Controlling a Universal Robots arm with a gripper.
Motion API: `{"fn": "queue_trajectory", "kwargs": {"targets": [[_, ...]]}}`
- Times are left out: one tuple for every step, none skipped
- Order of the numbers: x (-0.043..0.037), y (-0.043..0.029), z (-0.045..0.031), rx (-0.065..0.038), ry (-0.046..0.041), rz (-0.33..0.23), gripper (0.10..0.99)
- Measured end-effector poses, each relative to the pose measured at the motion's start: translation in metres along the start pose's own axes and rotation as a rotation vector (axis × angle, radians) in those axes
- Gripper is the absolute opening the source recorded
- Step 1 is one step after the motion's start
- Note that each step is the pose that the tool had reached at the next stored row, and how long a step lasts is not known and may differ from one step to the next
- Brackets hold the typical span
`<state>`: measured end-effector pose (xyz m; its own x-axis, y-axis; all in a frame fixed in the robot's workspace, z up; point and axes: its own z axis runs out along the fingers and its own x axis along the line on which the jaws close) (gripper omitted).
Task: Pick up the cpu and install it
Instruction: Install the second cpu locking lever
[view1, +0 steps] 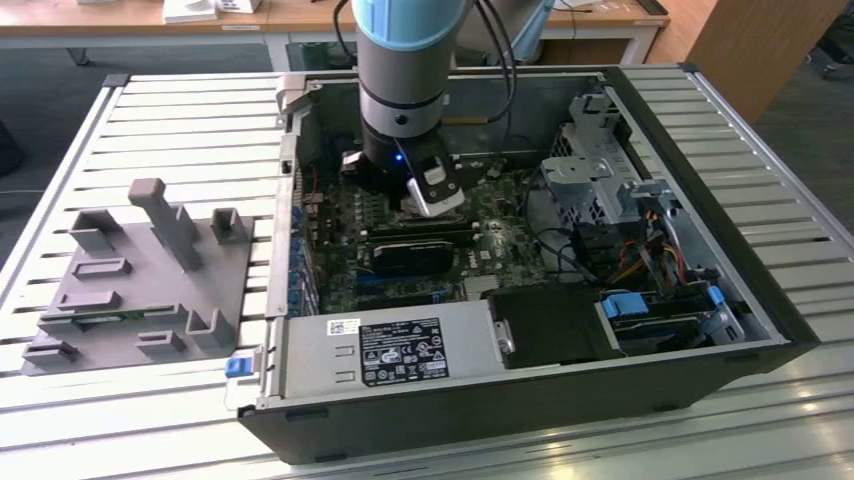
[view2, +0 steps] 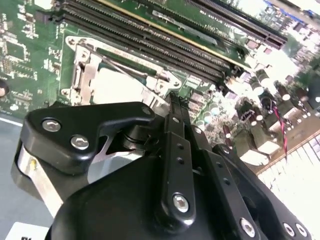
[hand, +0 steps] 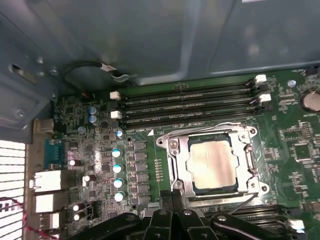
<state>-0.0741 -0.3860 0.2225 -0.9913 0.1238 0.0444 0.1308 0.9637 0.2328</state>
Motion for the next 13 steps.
{"fn": "queue_trajectory", "kwargs": {"targets": [[0.0001,0.0005,-0.0022,0.0,0.0001,0.0,0.106],[0.0001,0.0009,-0.0039,0.0,0.0001,0.0,0.106],[0.0,0.0013,-0.0049,0.0,0.0001,0.0,0.106],[-0.0004,0.0016,-0.0053,0.0,0.0001,0.0,0.106],[-0.0012,0.002,-0.0056,0.0,0.0001,0.0,0.106],[-0.0025,0.0024,-0.0059,-0.001,0.0001,0.0,0.106],[-0.0042,0.0028,-0.006,-0.001,0.0002,0.0,0.106],[-0.0062,0.0033,-0.0061,-0.002,0.0004,0.0,0.106],[-0.0085,0.0038,-0.0061,-0.003,0.0007,0.0,0.106],[-0.0109,0.0043,-0.0061,-0.005,0.001,0.0,0.106],[-0.0135,0.0047,-0.0061,-0.007,0.0013,0.0,0.106],[-0.0158,0.0052,-0.0065,-0.008,0.0015,0.0,0.106],[-0.0167,0.0057,-0.0081,-0.008,0.0015,0.0,0.106]]}}
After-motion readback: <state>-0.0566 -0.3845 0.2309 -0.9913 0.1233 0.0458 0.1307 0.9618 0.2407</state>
